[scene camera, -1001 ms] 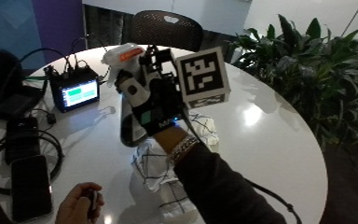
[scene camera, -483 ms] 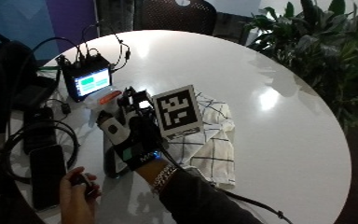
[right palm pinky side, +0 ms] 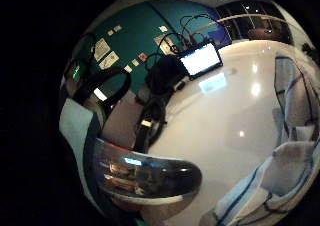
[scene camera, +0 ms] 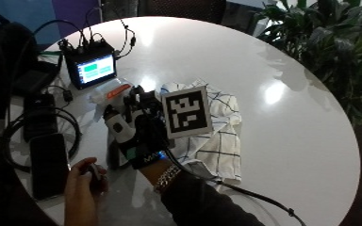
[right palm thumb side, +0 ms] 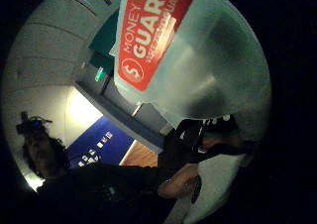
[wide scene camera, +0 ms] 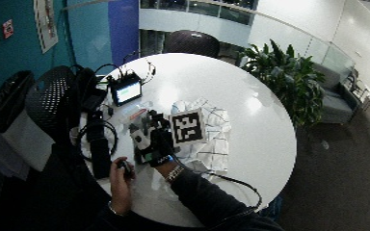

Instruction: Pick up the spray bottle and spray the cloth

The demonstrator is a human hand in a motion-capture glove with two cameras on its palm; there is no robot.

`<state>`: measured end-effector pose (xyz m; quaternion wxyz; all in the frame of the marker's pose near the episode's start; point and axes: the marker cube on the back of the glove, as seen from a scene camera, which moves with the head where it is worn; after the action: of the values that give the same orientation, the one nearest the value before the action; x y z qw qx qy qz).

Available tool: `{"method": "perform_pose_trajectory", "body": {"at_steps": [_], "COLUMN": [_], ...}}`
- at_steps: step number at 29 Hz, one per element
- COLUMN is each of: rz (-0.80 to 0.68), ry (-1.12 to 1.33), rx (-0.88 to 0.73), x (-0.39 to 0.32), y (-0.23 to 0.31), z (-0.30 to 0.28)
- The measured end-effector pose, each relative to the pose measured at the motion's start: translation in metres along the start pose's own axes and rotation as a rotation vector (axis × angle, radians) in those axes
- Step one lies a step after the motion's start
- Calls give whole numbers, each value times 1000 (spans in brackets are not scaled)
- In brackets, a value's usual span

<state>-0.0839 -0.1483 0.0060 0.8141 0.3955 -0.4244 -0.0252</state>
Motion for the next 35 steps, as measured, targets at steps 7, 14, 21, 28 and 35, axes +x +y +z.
{"method": "perform_pose_trajectory", "body": {"at_steps": [7, 14, 21, 28, 35], "rz": [46, 103, 131, 148, 198], "ry": [16, 121, 316, 566, 876], "rx": [-34, -172, -358, -473, -564], "x": [14, 24, 22, 9, 2], "y": [18, 31, 36, 38, 54], "z": [-6, -23, -48, -90, -133]}}
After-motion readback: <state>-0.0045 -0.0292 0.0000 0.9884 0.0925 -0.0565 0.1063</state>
